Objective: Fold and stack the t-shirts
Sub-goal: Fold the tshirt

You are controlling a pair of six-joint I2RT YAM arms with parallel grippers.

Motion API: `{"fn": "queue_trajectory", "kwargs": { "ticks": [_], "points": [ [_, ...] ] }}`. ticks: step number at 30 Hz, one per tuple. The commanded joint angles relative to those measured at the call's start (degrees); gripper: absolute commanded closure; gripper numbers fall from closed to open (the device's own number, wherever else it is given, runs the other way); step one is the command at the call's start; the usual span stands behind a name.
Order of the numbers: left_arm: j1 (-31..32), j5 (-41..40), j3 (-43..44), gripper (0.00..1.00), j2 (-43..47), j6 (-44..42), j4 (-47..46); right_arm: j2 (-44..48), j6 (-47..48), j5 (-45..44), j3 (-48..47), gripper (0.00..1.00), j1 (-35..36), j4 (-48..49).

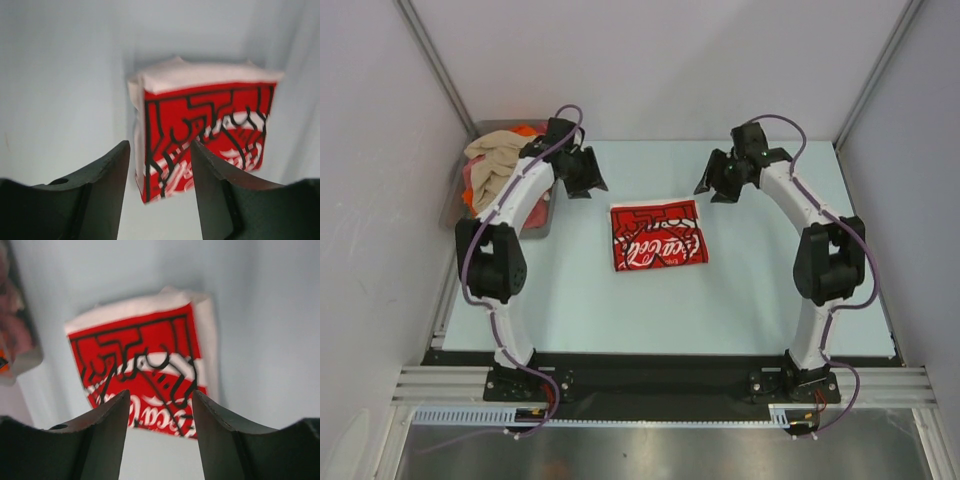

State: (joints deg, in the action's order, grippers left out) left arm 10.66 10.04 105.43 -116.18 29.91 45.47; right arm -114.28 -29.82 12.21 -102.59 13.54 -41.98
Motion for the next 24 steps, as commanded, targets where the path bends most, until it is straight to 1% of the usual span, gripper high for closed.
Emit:
{"fn": "queue_trajectory", "kwargs": {
  "ticks": [1, 2, 4, 5, 6, 7, 10, 11, 14, 15, 19, 23, 24],
  "points": [
    [6.46, 0.58, -7.58, 0.43, 10.33, -2.05, -2.66, 5.03, -1.72, 12.18, 10.51, 0.42, 3.59, 9.09],
    [7.35, 1.29, -12.22, 0.44, 11.32, -1.88, -5.11, 5.12, -2.42, 14.23, 12.91, 0.43, 3.95, 12.41],
    [10.59, 2.08, -16.37, 0.44, 13.42, -1.09, -7.4, 5.21, -3.48, 18.79, 18.1, 0.44, 5.0, 15.85],
    [11.48, 3.65, -18.48, 0.44, 13.78, -0.91, -10.2, 5.12, -4.1, 20.04, 22.65, 0.44, 5.35, 19.7],
    [12.8, 4.62, -22.16, 0.46, 13.96, -0.39, -11.45, 4.94, -4.54, 21.35, 24.61, 0.44, 5.79, 21.57],
    [13.25, 6.64, -24.02, 0.47, 13.62, 0.84, -14.42, 3.9, -5.15, 23.72, 27.85, 0.44, 5.88, 24.46],
    [14.22, 9.55, -31.58, 0.49, 12.74, 2.69, -21.01, 1.61, -4.81, 24.36, 30.77, 0.45, 5.1, 25.71],
    [14.13, 10.08, -34.56, 0.49, 11.95, 3.04, -22.0, 1.34, -3.85, 24.01, 32.52, 0.46, 4.83, 25.8],
    [13.95, 8.77, -38.18, 0.52, 10.45, 2.61, -23.59, 2.12, -2.7, 22.07, 35.69, 0.46, 3.17, 26.07],
    [13.87, 6.94, -38.71, 0.53, 9.75, 2.17, -23.59, 2.39, -2.26, 21.9, 38.05, 0.46, 2.55, 26.42],
    [13.08, 3.85, -39.86, 0.55, 8.43, 0.33, -23.24, 4.15, -1.91, 21.63, 42.46, 0.47, 0.96, 27.3],
    [12.46, -3.09, -36.35, 0.56, 9.3, -2.22, -18.15, 8.8, -1.82, 19.7, 45.72, 0.47, 0.87, 25.46],
    [12.37, -4.4, -34.52, 0.56, 10.09, -2.66, -16.83, 11.59, -1.56, 19.09, 46.07, 0.47, 0.79, 24.32]
  ]
}}
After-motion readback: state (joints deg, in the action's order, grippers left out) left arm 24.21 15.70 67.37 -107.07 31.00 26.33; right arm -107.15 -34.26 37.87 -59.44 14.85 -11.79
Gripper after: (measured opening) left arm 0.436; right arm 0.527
